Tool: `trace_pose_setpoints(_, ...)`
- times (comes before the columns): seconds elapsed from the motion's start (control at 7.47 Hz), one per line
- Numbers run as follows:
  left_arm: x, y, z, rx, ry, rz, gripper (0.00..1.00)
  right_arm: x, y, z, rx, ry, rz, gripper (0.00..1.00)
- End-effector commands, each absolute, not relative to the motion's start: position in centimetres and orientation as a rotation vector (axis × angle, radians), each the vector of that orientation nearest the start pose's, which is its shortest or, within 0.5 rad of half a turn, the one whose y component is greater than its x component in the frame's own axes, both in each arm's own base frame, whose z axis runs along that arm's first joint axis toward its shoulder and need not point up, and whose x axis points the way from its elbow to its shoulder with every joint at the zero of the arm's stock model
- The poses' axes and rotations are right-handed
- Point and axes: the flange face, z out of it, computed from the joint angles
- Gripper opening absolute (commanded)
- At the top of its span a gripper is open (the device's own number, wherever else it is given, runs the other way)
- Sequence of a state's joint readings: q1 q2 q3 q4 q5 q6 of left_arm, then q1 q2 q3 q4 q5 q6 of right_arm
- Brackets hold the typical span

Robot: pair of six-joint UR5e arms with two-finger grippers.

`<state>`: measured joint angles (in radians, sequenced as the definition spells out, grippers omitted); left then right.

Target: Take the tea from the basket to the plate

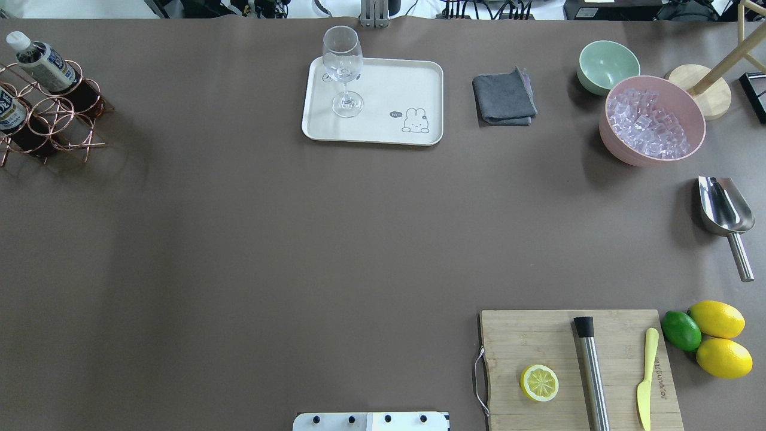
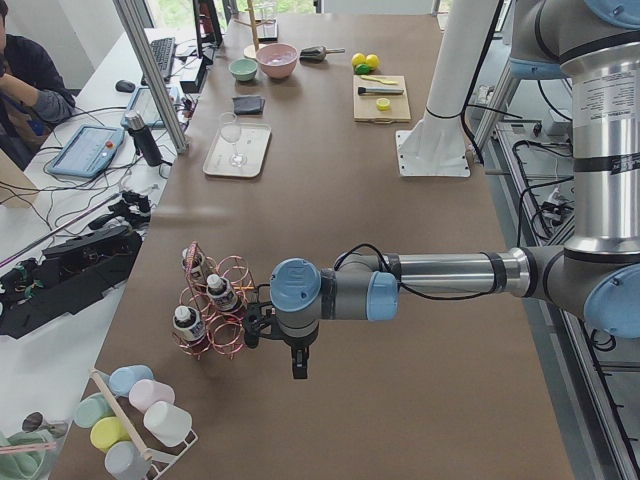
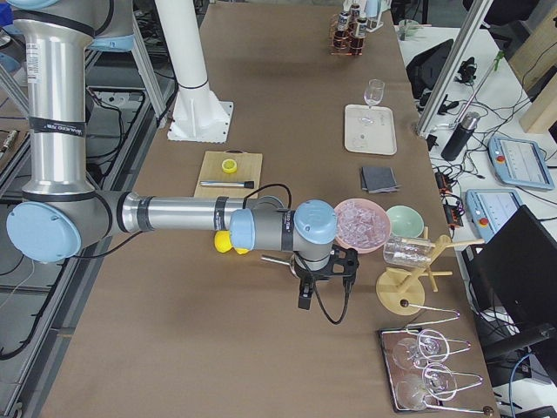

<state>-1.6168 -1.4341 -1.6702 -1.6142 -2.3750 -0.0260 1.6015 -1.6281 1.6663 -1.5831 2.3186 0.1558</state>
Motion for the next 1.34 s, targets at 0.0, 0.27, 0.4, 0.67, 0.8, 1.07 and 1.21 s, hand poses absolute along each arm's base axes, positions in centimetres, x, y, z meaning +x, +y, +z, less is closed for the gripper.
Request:
trace_pose_setpoints(0.0, -8.0, -42.8, 66.9, 0.044, 0.8, -0.049, 0.98, 8.0, -46.8, 64.2, -0.021, -0.748, 0.168, 1.0)
trace_pose_setpoints(0.27, -7.8, -43.1, 67.4, 0.034, 0.802, -0.048, 0.98, 8.0, -46.7, 64.2, -0.022, -0.748, 0.169, 1.0)
trace_pose_setpoints(0.4, -7.7, -43.5, 66.9, 0.044, 0.804, -0.042, 0.98, 8.0, -46.7, 64.2, -0.022, -0.75, 0.169, 1.0)
trace_pose_setpoints(0.67, -7.7, -43.7, 66.3, 0.078, 0.809, -0.027, 0.98, 8.0, -46.7, 64.2, -0.022, -0.75, 0.167, 1.0)
trace_pose_setpoints(0.8, -7.7, -43.5, 66.6, 0.088, 0.809, -0.022, 0.98, 8.0, -46.8, 64.1, -0.021, -0.75, 0.168, 1.0)
trace_pose_setpoints(1.07, -7.0, -43.7, 66.4, 0.095, 0.811, -0.005, 0.98, 8.0, -46.8, 64.2, -0.021, -0.748, 0.168, 1.0)
trace_pose_setpoints(1.21, -7.0, -43.4, 66.7, 0.098, 0.811, -0.002, 0.98, 8.0, -46.8, 64.1, -0.021, -0.75, 0.168, 1.0)
